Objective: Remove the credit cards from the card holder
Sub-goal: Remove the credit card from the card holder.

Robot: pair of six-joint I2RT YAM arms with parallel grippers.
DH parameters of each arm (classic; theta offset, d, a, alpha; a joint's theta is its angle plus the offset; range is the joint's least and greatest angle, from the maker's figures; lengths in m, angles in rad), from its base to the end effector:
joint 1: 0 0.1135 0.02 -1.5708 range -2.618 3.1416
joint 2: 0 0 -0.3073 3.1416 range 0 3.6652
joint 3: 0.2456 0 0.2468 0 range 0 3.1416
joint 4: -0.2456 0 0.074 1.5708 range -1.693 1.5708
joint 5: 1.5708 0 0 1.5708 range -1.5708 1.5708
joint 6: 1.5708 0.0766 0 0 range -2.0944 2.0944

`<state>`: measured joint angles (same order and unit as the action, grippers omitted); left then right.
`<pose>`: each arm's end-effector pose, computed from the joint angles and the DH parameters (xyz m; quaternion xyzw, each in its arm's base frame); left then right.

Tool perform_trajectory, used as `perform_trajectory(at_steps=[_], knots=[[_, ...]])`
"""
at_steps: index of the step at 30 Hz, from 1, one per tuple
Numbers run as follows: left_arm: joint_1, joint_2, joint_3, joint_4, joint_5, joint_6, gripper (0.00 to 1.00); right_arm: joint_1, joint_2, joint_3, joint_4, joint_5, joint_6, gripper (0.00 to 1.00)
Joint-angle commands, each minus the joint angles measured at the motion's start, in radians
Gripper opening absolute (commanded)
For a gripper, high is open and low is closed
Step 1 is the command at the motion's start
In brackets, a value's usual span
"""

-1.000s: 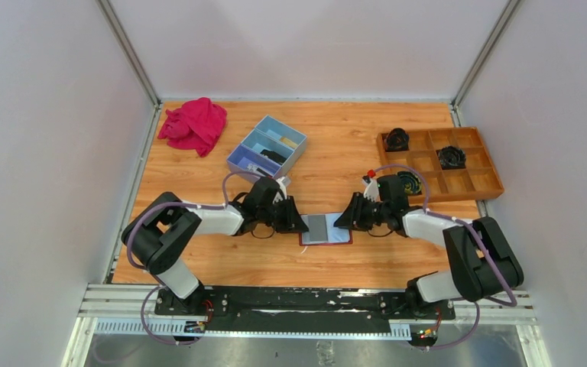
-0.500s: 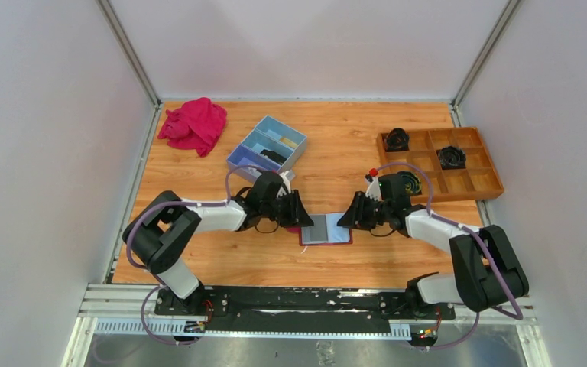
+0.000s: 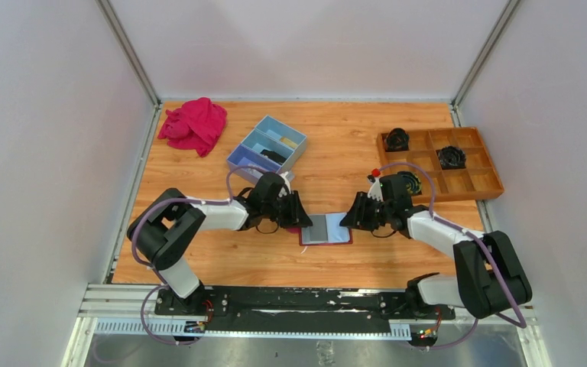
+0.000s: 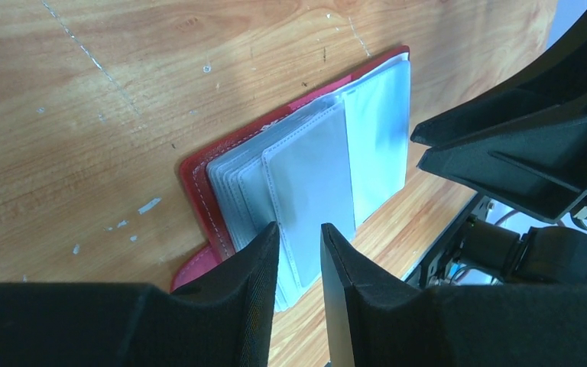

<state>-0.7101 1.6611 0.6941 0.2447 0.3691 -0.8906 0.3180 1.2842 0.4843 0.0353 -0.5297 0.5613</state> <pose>0.2414 -0.2440 0.1604 -0.0055 0.8990 -0.4068 0.1618 0.2197 0.1131 0.1814 0.0058 0.8937 0.3790 0.2401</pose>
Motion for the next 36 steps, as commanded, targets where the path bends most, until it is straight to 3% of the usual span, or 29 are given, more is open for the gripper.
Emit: perform_trajectory(at_steps=[1,12,19,25,30,36], knots=[[-0.009,0.032,-0.011,-0.007,-0.016,0.004,0.32,-0.020,-0.006,0.023,-0.028,0.019,-0.018,0.39],[-0.021,0.048,0.048,-0.005,0.057,0.020,0.32,-0.020,-0.006,0.016,-0.029,0.020,-0.018,0.39],[-0.059,0.072,0.194,-0.005,0.156,0.037,0.33,-0.022,-0.036,0.007,-0.031,0.023,-0.009,0.39],[-0.117,0.141,0.320,-0.005,0.178,0.020,0.33,-0.049,-0.161,-0.018,-0.117,0.103,0.025,0.39],[-0.149,0.219,0.393,-0.005,0.197,0.006,0.33,-0.155,-0.323,-0.071,-0.195,0.190,0.063,0.39],[-0.151,0.191,0.385,-0.005,0.172,0.007,0.33,-0.184,-0.365,-0.053,-0.228,0.149,0.023,0.39]])
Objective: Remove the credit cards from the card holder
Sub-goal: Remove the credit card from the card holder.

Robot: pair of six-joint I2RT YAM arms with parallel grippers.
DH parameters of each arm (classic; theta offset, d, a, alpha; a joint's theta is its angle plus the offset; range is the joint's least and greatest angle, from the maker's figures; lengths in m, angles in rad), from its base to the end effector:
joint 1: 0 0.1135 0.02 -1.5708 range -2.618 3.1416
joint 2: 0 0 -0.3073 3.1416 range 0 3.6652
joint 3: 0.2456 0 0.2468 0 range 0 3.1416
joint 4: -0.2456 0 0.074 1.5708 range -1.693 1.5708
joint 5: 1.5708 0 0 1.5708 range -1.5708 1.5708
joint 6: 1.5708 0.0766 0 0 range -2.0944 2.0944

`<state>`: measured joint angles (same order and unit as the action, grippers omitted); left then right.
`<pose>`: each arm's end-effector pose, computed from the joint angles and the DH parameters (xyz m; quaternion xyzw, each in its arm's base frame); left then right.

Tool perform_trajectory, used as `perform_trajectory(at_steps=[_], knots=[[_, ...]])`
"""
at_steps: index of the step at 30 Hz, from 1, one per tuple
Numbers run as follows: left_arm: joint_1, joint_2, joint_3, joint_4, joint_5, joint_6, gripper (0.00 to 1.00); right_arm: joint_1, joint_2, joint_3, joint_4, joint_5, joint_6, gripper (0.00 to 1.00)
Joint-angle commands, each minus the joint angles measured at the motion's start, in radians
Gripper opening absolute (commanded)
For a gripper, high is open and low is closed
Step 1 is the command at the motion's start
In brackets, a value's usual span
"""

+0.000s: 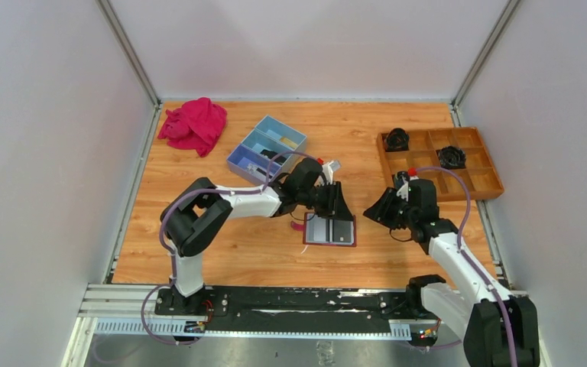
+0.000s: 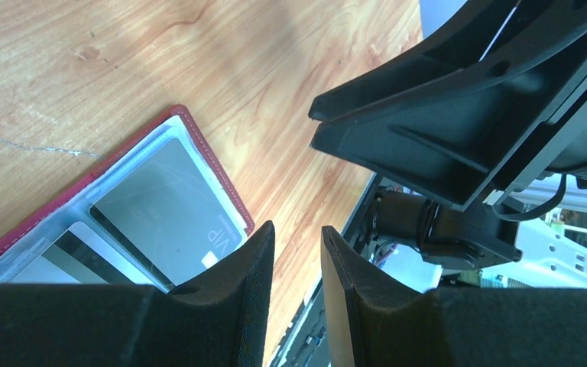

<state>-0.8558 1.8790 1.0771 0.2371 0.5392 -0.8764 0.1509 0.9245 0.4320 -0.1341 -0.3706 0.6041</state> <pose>0.2593 -0.3587 0.2012 0.1197 0.8458 -0.5051 0.1232 0.1857 0.0563 0.2132 0.1150 0.8718 0.3173 0.3550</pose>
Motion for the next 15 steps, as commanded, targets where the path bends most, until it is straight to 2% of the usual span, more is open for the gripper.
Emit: perform_trajectory(at_steps=[1,5,8,12,15], knots=[[-0.002,-0.038,-0.007,0.002,-0.006,-0.010,0.33,-0.016,0.000,0.003,-0.046,-0.033,-0.022,0.38],[0.039,-0.086,-0.093,0.002,-0.045,-0.041,0.32,-0.002,0.050,0.013,0.030,-0.158,-0.024,0.38],[0.093,-0.120,-0.168,0.002,-0.052,-0.056,0.32,0.059,0.126,0.015,0.119,-0.239,0.006,0.38],[0.147,-0.169,-0.248,0.002,-0.060,-0.050,0.32,0.178,0.238,0.049,0.185,-0.230,0.017,0.38],[0.171,-0.171,-0.281,0.002,-0.045,-0.045,0.32,0.218,0.305,0.049,0.259,-0.235,0.058,0.37]])
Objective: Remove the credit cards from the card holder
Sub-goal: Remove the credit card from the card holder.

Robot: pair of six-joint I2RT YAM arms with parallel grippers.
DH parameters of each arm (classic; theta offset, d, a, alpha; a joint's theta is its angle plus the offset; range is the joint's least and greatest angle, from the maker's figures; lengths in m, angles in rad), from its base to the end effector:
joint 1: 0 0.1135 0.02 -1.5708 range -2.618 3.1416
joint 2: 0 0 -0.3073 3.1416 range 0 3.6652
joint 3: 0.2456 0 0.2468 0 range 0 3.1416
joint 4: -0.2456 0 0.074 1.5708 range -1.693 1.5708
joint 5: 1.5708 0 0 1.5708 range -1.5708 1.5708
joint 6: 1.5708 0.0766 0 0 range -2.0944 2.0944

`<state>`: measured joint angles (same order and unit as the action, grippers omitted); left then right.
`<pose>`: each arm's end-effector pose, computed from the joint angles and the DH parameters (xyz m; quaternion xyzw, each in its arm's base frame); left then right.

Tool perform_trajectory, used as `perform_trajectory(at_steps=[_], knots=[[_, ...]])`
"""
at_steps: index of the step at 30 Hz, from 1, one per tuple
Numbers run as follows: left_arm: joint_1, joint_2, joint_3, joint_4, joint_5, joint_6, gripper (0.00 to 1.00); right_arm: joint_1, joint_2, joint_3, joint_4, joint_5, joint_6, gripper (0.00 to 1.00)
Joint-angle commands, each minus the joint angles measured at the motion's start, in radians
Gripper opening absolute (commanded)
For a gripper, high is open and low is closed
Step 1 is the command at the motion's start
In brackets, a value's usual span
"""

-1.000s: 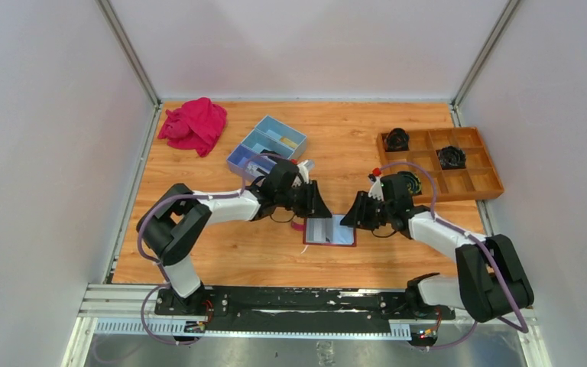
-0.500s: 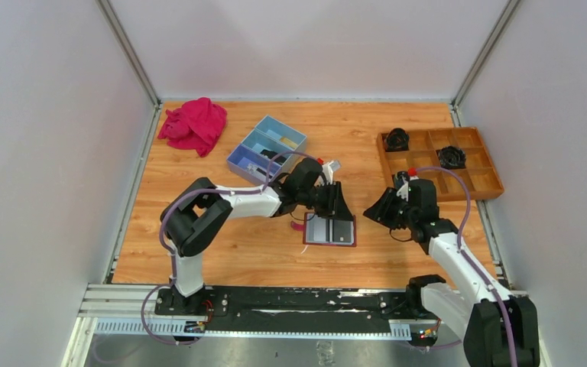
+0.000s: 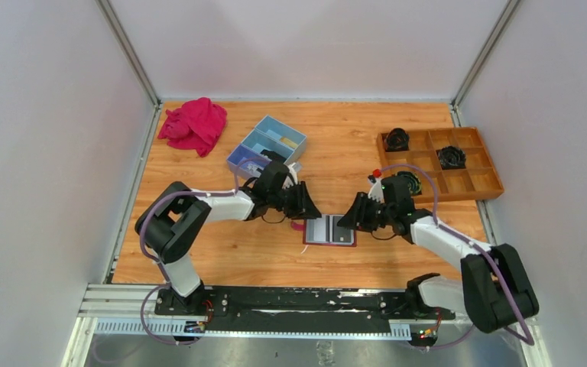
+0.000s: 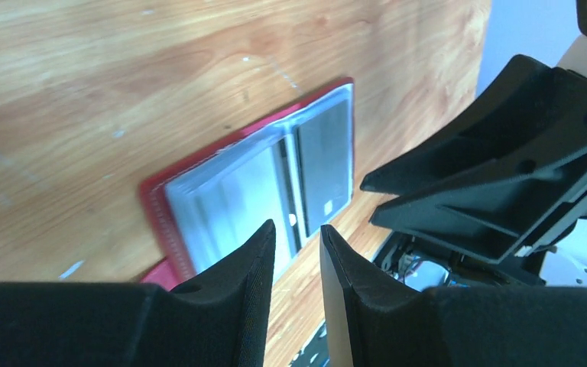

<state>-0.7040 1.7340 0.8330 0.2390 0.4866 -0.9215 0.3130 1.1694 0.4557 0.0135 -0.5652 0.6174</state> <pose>0.2645 -0.2716 0.1792 0.0105 0.8784 -0.4582 0.1357 0.2026 0.1087 0.1957 0.0158 0.8785 0.4076 0.2485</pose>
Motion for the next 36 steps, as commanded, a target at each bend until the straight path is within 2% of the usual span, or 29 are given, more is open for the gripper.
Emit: perform_trajectory(at_steps=[1,5,14,27,36], knots=[[0.023,-0.023,-0.045,0.000,0.013,0.002,0.32,0.061,0.080,0.023,0.137,-0.043,0.057,0.36],[0.026,-0.009,-0.077,0.000,0.009,0.013,0.31,0.065,0.176,0.019,0.208,-0.061,0.088,0.32],[0.026,0.016,-0.100,0.001,0.007,0.017,0.31,0.066,0.296,-0.010,0.313,-0.057,0.154,0.30],[0.026,0.043,-0.106,0.001,0.018,0.026,0.31,0.066,0.363,-0.038,0.374,-0.037,0.208,0.28],[0.026,0.053,-0.109,0.001,0.016,0.029,0.31,0.060,0.397,-0.060,0.455,-0.075,0.250,0.14]])
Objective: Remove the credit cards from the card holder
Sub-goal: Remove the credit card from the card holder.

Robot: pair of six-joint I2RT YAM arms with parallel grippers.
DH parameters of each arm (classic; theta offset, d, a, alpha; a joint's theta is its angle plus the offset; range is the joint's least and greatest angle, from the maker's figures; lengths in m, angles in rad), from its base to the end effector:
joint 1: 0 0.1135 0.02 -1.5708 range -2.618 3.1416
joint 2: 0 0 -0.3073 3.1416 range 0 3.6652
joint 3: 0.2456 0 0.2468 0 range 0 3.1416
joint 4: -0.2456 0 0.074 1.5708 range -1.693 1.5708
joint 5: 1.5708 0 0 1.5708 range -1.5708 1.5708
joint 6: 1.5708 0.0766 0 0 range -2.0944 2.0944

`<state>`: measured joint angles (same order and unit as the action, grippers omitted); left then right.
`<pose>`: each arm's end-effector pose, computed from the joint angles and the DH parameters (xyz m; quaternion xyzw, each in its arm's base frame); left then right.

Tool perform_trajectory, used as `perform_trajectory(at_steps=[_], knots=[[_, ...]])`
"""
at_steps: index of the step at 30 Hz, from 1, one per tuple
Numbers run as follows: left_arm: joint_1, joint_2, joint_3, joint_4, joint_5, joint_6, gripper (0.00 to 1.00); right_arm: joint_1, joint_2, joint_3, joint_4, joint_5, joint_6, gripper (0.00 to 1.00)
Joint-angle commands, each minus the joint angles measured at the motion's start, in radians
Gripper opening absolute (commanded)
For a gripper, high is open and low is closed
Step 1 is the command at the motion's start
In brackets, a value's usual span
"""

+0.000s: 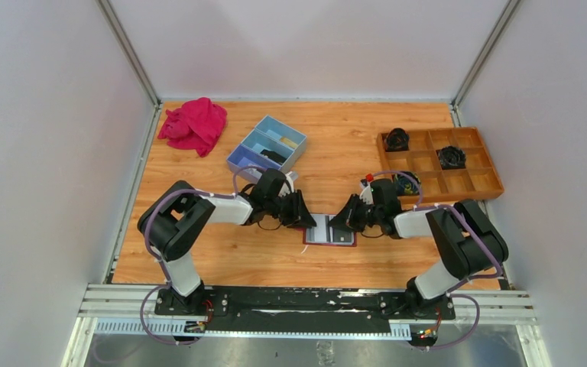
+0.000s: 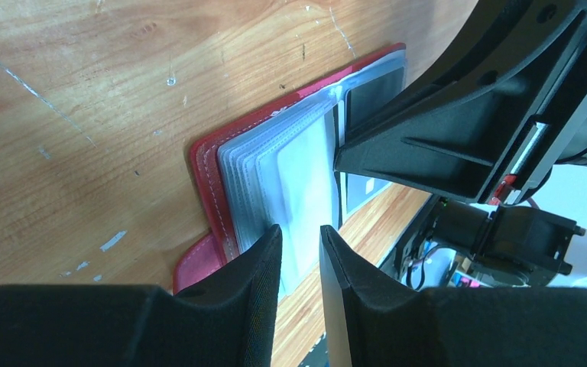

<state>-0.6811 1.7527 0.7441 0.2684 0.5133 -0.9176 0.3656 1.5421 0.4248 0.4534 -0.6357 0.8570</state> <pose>0.2543 -0.2546 0.1503 -0.0027 0.8909 -0.4417 0.1056 0.2423 0.1414 0.1482 0.0749 0.8616 0.4689 0.1795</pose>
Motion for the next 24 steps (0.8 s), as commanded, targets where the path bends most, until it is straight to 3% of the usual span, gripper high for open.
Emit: perform_trajectory(at_steps=[1,6,24], knots=[[0.003,0.035,-0.020,-0.029,-0.012,0.025,0.31,0.007,0.024,-0.028,0.016,-0.007,0.009,0.12],[0.003,0.029,-0.023,-0.029,-0.020,0.026,0.31,-0.013,-0.005,-0.039,-0.010,-0.003,-0.005,0.00],[0.005,-0.037,-0.038,-0.030,-0.020,0.028,0.31,-0.183,-0.291,-0.055,-0.296,0.008,-0.169,0.00]])
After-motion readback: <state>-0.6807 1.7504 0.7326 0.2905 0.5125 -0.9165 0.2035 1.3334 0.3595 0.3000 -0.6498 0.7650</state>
